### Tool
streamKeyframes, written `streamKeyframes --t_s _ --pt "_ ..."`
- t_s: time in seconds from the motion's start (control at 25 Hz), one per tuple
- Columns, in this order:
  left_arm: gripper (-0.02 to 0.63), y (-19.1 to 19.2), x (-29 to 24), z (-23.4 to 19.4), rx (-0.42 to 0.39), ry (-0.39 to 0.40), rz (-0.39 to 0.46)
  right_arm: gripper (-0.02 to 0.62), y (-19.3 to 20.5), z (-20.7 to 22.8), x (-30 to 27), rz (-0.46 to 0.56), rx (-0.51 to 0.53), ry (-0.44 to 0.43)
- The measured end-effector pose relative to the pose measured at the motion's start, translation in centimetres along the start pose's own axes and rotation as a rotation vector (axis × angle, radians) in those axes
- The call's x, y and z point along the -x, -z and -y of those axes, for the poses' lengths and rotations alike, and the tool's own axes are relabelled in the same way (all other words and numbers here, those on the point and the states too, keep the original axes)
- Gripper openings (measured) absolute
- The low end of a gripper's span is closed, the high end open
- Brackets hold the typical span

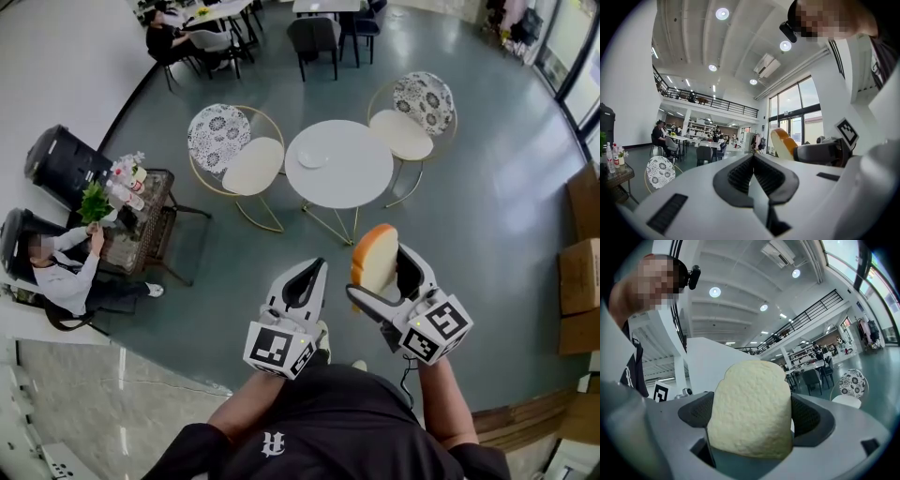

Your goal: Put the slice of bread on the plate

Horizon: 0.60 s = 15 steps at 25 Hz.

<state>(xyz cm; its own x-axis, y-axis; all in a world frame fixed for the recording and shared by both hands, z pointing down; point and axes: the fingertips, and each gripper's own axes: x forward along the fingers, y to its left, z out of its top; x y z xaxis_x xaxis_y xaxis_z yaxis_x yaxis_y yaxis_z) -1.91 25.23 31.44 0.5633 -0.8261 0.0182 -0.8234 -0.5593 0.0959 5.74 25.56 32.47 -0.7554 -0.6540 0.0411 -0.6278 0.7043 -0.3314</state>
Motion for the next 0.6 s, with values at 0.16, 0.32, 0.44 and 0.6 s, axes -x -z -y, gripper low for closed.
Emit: streamKeyframes --t_s 0.16,0.32,0.44,0.6 --pt "0.006 -0.6 -2.1 -4.4 -0.014 0.024 -0.005 0.511 -0.8 1.3 -4.5 0.003 -0.006 0.029" --pt "0.006 -1.0 -3.6 -8.3 -0.018 0.039 -0.003 0.511 -1.5 2.3 -8.3 0.009 -0.003 0.052" --pt "0.005 -1.0 -4.8 -10.6 -0.012 0.043 -0.003 0.511 -1.9 3.3 -10.7 0.009 0.0 0.062" --pt "0.006 -1.0 -6.7 -12.9 -0.005 0.048 -0.004 0.511 -2.4 5.0 -13.3 0.004 -0.003 0.068"
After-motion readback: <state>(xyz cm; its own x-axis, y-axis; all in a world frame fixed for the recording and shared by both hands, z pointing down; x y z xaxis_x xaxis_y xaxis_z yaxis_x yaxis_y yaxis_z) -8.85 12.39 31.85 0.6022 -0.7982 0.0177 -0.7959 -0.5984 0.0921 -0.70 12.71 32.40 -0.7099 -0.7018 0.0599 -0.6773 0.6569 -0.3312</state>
